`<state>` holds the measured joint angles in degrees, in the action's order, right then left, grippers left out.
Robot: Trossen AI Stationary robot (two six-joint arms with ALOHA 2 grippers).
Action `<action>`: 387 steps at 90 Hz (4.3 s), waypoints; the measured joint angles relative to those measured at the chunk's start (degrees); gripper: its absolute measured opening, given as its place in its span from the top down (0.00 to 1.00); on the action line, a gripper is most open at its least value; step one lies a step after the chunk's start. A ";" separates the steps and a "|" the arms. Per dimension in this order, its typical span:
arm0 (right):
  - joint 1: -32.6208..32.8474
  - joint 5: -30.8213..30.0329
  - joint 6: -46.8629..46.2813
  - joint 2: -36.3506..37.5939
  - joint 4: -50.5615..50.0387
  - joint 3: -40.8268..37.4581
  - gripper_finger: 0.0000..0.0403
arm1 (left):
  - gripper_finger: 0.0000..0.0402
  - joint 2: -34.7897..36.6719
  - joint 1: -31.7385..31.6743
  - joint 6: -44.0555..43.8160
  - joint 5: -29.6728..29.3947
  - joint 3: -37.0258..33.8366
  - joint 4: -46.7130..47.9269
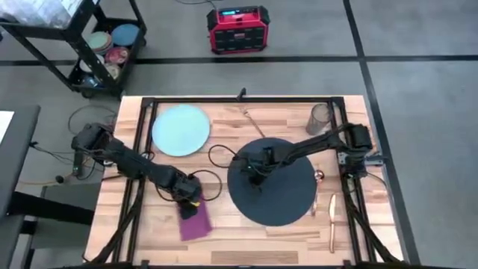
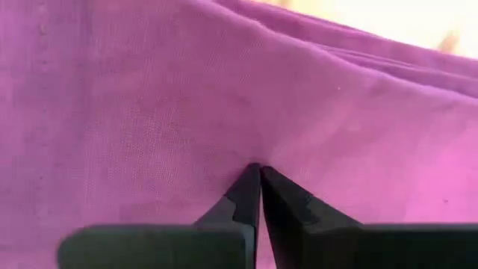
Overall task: Set table place
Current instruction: Fold the pink table napkin, then move the gray table mat to the center of the table, then move the brown table knife to the right of the blue table mat
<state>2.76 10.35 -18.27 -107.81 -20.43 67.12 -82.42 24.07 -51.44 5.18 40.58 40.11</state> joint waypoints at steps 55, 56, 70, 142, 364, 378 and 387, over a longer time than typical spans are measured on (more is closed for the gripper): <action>-3.79 -0.16 -1.14 7.93 3.85 -2.67 1.00 | 1.00 6.95 2.91 -2.21 2.72 0.33 -5.02; -3.91 -0.15 -1.07 8.11 3.67 -2.67 1.00 | 1.00 6.51 3.12 -2.64 2.73 0.32 -5.31; -5.31 -0.13 0.34 9.71 2.01 -2.67 1.00 | 1.00 -0.94 7.21 -7.65 3.11 0.28 -10.54; -7.67 -0.36 -1.87 9.35 1.42 -17.57 1.00 | 1.00 17.39 16.20 -29.92 -13.38 3.93 -12.01; 62.41 -8.97 -106.84 32.01 -24.82 -23.24 1.00 | 1.00 -3.10 -23.14 16.62 -2.55 3.93 -58.41; 62.54 -4.31 -105.84 30.36 -22.30 -23.37 1.00 | 1.00 -3.08 -23.27 15.64 -2.61 3.93 -58.39; 63.25 -3.07 -105.34 28.48 -20.15 -23.44 1.00 | 1.00 -3.08 -23.27 15.15 -2.64 3.93 -58.39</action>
<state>66.00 7.28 -123.60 -79.32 -40.58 43.68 -85.49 0.80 -36.29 2.55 44.51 -18.28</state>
